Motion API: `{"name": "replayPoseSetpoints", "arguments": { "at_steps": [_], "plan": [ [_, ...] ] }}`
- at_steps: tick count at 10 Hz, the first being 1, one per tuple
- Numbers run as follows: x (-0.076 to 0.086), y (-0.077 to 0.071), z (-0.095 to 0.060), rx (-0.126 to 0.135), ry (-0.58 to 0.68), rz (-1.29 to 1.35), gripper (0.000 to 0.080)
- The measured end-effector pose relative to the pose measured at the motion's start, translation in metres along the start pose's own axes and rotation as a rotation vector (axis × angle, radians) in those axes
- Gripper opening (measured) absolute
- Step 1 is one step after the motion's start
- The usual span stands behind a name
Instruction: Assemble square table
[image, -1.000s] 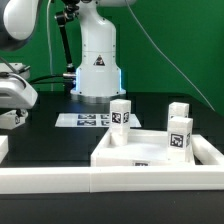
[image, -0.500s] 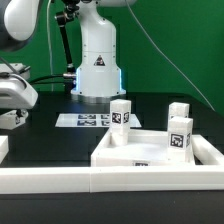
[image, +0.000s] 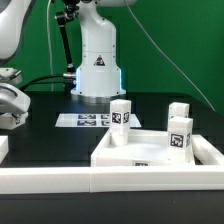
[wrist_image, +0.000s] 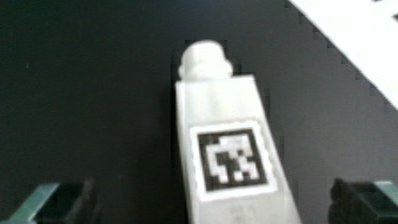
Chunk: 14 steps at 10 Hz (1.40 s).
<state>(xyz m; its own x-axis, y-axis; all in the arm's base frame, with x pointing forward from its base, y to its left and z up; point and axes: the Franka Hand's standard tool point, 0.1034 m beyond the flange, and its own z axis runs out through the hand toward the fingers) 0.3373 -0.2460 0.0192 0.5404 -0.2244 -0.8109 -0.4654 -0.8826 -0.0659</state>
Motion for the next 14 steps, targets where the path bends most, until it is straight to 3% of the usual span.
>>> {"name": "replayPoseSetpoints", "arguments": {
  "at_steps": [3,8,10,14],
  "plan": [
    [0.008,0.008,0.008,-0.010,-0.131,0.017,0.0648],
    [0.016,-0.011,0.006,-0.047,-0.106,-0.003,0.0637],
    [0.018,-0.012,0.007,-0.053,-0.100,-0.006,0.0285],
    [0.017,-0.014,0.003,-0.059,-0.097,-0.012,0.0288]
  ]
}}
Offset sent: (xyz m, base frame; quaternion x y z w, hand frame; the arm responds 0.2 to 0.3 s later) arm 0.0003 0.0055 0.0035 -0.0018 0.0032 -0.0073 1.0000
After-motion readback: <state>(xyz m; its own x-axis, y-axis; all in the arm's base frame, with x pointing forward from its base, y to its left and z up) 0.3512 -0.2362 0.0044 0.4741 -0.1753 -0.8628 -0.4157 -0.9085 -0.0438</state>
